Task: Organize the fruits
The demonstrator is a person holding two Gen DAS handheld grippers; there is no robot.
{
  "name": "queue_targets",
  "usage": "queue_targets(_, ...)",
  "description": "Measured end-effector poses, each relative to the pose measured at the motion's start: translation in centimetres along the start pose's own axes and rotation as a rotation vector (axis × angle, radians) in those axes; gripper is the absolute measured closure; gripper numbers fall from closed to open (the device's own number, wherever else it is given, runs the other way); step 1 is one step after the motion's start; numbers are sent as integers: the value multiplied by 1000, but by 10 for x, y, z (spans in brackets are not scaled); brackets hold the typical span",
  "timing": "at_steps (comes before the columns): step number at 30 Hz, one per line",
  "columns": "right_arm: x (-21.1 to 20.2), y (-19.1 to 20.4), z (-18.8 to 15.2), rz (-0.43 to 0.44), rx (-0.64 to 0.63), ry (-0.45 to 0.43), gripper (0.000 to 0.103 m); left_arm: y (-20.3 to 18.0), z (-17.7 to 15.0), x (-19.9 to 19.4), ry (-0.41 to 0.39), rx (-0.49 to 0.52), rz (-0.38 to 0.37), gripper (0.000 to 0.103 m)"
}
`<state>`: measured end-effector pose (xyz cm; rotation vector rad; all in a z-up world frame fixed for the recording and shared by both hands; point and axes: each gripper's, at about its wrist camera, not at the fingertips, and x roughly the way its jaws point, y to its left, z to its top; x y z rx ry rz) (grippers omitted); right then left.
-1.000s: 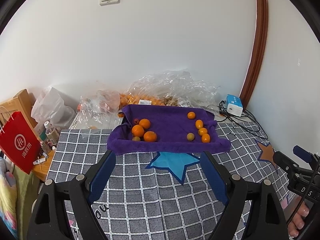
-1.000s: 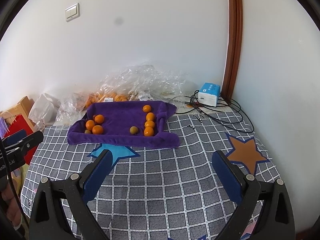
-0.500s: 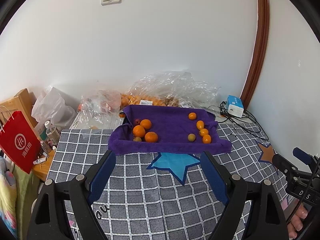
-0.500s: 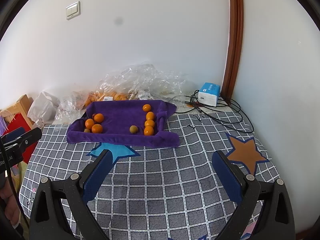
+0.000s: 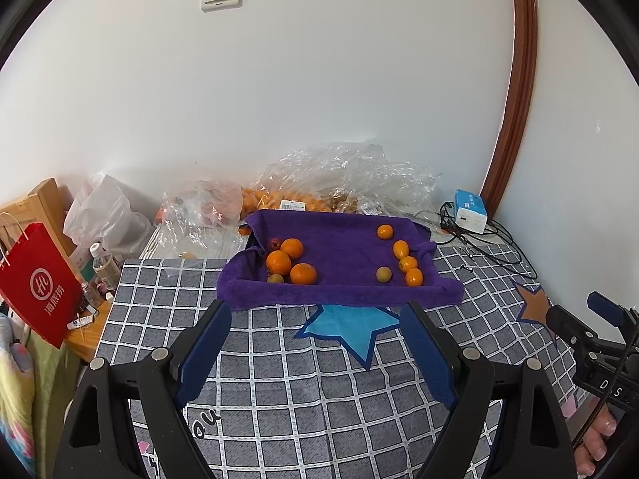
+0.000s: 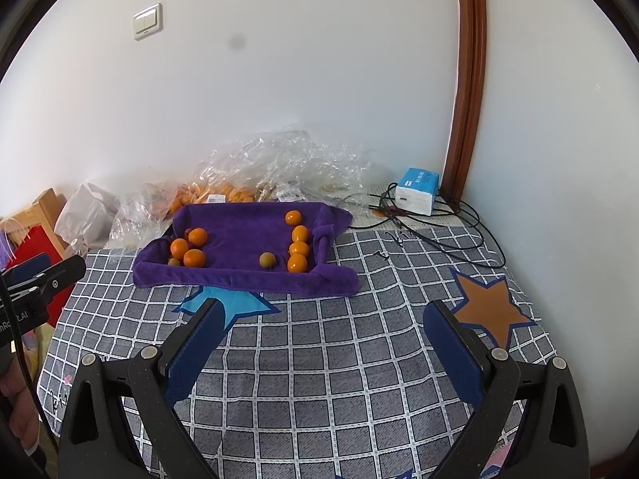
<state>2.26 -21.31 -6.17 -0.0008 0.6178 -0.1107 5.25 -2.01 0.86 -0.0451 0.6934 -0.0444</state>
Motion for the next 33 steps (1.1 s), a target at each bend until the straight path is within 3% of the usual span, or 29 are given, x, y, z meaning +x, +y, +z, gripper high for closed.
queue_targets(33, 9, -1, -1, -1, -8, 8, 4, 2, -1, 9, 10, 9, -21, 17)
